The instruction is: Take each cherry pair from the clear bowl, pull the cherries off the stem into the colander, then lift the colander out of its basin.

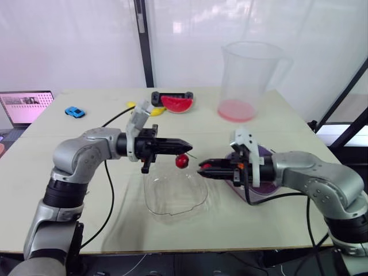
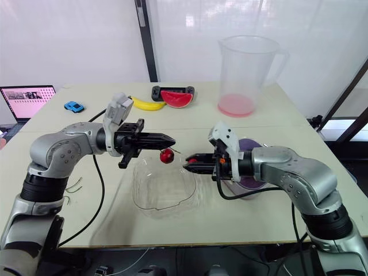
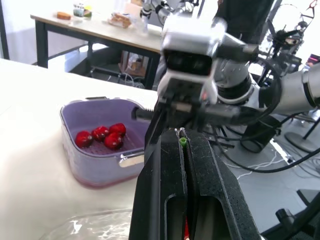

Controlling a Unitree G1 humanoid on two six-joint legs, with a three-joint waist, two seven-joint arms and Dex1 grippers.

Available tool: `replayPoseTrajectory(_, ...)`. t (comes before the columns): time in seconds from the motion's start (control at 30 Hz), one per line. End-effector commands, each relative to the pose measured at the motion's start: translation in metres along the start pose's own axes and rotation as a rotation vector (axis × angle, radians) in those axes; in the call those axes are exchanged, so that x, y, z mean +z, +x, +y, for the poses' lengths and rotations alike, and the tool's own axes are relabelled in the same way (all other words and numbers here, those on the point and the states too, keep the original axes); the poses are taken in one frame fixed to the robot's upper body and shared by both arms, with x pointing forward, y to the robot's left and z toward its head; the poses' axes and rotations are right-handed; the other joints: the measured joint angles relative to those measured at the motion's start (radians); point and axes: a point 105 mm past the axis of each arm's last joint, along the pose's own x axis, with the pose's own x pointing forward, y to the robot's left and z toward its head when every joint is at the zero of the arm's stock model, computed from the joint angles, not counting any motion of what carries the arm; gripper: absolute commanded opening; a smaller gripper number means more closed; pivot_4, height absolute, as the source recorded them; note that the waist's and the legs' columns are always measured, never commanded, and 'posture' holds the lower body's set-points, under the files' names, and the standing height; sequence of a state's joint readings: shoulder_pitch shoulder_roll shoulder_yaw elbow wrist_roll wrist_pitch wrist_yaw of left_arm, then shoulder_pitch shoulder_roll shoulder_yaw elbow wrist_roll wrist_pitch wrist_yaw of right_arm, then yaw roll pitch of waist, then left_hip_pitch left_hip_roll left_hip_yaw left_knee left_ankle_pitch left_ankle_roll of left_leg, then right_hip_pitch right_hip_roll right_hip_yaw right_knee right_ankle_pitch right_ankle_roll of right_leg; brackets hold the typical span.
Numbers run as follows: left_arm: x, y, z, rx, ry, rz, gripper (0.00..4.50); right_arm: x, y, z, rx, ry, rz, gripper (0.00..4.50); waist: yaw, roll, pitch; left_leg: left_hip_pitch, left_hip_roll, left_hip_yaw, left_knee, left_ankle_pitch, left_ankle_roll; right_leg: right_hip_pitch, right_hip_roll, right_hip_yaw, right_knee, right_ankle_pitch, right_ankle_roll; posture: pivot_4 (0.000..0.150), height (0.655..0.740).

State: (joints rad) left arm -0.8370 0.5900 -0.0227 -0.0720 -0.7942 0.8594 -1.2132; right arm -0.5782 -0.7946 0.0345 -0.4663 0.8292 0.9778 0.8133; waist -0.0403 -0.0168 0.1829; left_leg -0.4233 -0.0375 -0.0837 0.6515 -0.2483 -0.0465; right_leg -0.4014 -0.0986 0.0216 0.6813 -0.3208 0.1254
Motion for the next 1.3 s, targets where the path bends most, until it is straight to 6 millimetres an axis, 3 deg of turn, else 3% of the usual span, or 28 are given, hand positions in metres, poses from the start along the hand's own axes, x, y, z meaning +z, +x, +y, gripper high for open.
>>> replayPoseTrajectory(0.03, 0.010, -0.002, -0.002, 0.001, 0.050, -0.009, 0.00, 0.005, -0.009, 0.007, 0.029, -0.031, 0.001, 0.90, 0.000, 0.000, 0.000, 0.000, 0.000, 0.000, 0.000, 0.000, 0.000, 0.000, 0.000, 0.000, 0.000, 0.000, 0.000, 0.150, 0.7400)
replayPoseTrajectory(0.13, 0.010, -0.003, -0.002, 0.003, 0.050, -0.010, 0.00, 0.009, -0.024, -0.003, -0.022, -0.035, -0.003, 0.90, 0.001, 0.000, 0.000, 0.000, 0.000, 0.000, 0.000, 0.000, 0.000, 0.000, 0.000, 0.000, 0.000, 0.000, 0.000, 0.150, 0.7400)
replayPoseTrajectory(0.27, 0.010, -0.003, -0.002, 0.014, 0.053, -0.018, 0.00, 0.012, -0.059, -0.049, -0.256, -0.096, 0.047, 0.90, 0.007, 0.000, 0.000, 0.000, 0.000, 0.000, 0.001, 0.000, 0.000, 0.000, 0.000, 0.000, -0.001, 0.000, 0.000, 0.150, 0.7400)
replayPoseTrajectory(0.4, 0.010, -0.004, -0.001, 0.033, 0.061, -0.033, 0.00, -0.009, -0.089, -0.082, -0.412, -0.091, 0.170, 0.90, 0.008, 0.000, 0.000, 0.000, 0.000, 0.001, 0.000, 0.000, 0.001, 0.000, 0.000, 0.000, -0.001, 0.000, 0.000, 0.150, 0.7400)
replayPoseTrajectory(0.57, 0.010, -0.004, 0.001, 0.056, 0.071, -0.043, 0.00, -0.045, -0.095, -0.091, -0.424, -0.043, 0.257, 0.90, 0.004, 0.000, 0.000, 0.000, 0.000, 0.001, 0.000, -0.001, 0.001, 0.000, 0.000, 0.000, -0.001, 0.000, 0.000, 0.150, 0.7400)
replayPoseTrajectory(0.7, 0.009, -0.005, 0.002, 0.072, 0.073, -0.048, 0.00, -0.056, -0.091, -0.088, -0.401, -0.010, 0.248, 0.90, 0.002, 0.000, 0.000, 0.000, 0.000, 0.001, 0.001, 0.000, 0.001, 0.000, 0.000, 0.001, -0.001, 0.000, 0.000, 0.150, 0.7400)
replayPoseTrajectory(0.83, 0.009, -0.004, 0.003, 0.077, 0.073, -0.052, 0.00, -0.055, -0.091, -0.087, -0.399, -0.001, 0.231, 2.30, 0.004, 0.000, 0.000, 0.000, 0.000, 0.001, 0.001, 0.000, 0.000, 0.000, 0.000, 0.001, -0.001, 0.000, 0.000, 0.150, 0.7400)
replayPoseTrajectory(0.93, 0.009, -0.003, 0.003, 0.075, 0.072, -0.057, 0.00, -0.043, -0.094, -0.087, -0.400, -0.019, 0.206, 3.60, 0.007, 0.000, 0.000, 0.000, 0.000, 0.001, 0.001, 0.000, 0.000, 0.000, 0.000, 0.001, -0.001, 0.000, 0.000, 0.150, 0.7400)
replayPoseTrajectory(0.97, 0.009, -0.003, 0.003, 0.075, 0.072, -0.059, 0.00, -0.038, -0.096, -0.086, -0.400, -0.028, 0.197, 4.23, 0.007, 0.000, 0.000, 0.000, 0.000, 0.001, 0.001, 0.000, 0.000, 0.000, 0.000, 0.001, -0.001, 0.000, 0.000, 0.150, 0.7400)
replayPoseTrajectory(1.0, 0.010, -0.003, 0.003, 0.074, 0.072, -0.061, 0.00, -0.033, -0.097, -0.086, -0.399, -0.034, 0.185, 4.44, 0.007, 0.000, 0.000, 0.000, 0.000, 0.001, 0.001, 0.000, 0.000, 0.000, 0.000, 0.001, -0.001, 0.000, 0.000, 0.150, 0.7400)
replayPoseTrajectory(1.17, 0.012, -0.002, 0.003, 0.071, 0.075, -0.068, 0.00, -0.007, -0.100, -0.075, -0.343, -0.045, 0.104, 4.44, 0.008, 0.000, 0.000, 0.000, 0.000, 0.001, 0.001, 0.000, 0.000, 0.000, 0.000, 0.000, -0.001, 0.000, 0.000, 0.150, 0.7400)
replayPoseTrajectory(1.3, 0.014, 0.000, 0.003, 0.066, 0.075, -0.076, 0.00, 0.027, -0.090, -0.040, -0.139, -0.046, -0.036, 4.44, 0.007, 0.000, 0.000, 0.000, 0.000, 0.001, 0.001, 0.000, 0.001, 0.001, 0.000, 0.000, -0.001, 0.000, 0.000, 0.150, 0.7400)
